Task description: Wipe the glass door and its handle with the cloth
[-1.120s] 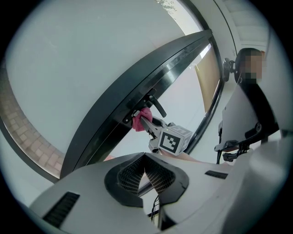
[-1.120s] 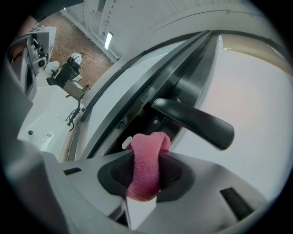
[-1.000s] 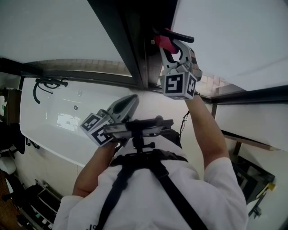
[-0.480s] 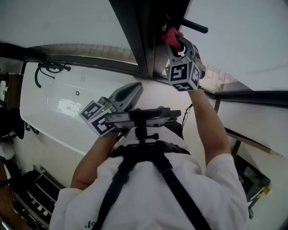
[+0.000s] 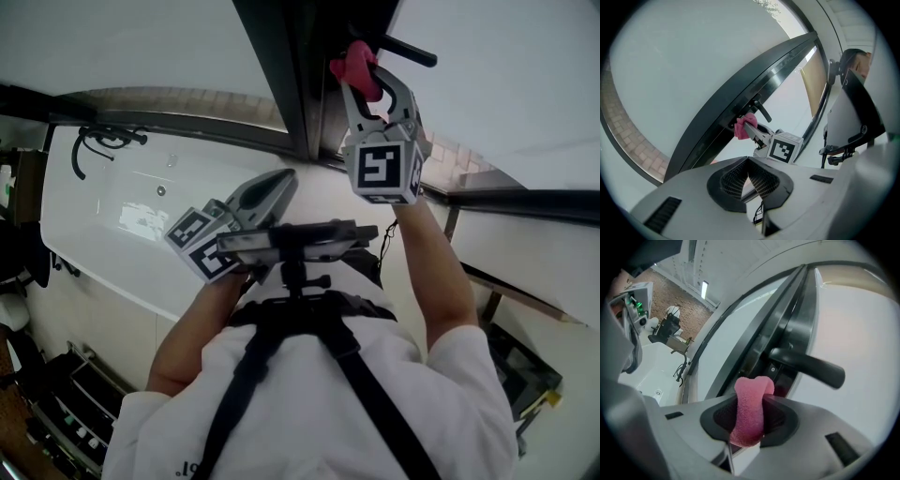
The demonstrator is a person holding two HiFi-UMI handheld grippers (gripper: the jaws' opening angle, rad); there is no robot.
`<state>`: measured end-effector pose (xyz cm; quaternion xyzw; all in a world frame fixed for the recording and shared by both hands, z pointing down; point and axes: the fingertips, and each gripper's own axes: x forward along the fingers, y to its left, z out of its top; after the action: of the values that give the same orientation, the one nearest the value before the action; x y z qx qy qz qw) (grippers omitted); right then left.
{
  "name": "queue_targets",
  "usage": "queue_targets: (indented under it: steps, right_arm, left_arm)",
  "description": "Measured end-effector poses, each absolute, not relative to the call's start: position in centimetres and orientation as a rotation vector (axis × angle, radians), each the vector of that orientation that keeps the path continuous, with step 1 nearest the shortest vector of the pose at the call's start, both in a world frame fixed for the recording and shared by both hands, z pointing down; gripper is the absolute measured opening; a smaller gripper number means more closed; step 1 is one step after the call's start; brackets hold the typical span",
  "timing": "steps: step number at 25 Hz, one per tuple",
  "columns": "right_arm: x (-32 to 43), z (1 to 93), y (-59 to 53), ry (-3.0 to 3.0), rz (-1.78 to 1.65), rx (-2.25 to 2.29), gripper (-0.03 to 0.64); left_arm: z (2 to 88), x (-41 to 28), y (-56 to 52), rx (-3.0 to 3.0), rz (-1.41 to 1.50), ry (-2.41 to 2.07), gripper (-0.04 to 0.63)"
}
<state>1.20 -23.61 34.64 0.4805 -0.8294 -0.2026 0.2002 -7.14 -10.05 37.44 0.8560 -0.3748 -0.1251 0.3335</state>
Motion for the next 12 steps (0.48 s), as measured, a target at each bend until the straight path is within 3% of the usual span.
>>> queue_targets:
  steps: [7,12]
  right_arm:
    - [-1.2,30.1,-22.0,-2.382,-0.703,1.356,0.109]
    - [-1.9,32.2,-23.1,-2.351,-0.674,1.339,0.109]
  left_arm:
    - [36.9,-6.8,-9.8,2.243,-0.323,-0.964,-0.012]
    - [36.8,-6.7,-9.7,2.252,-0.323,-0.963,-0.012]
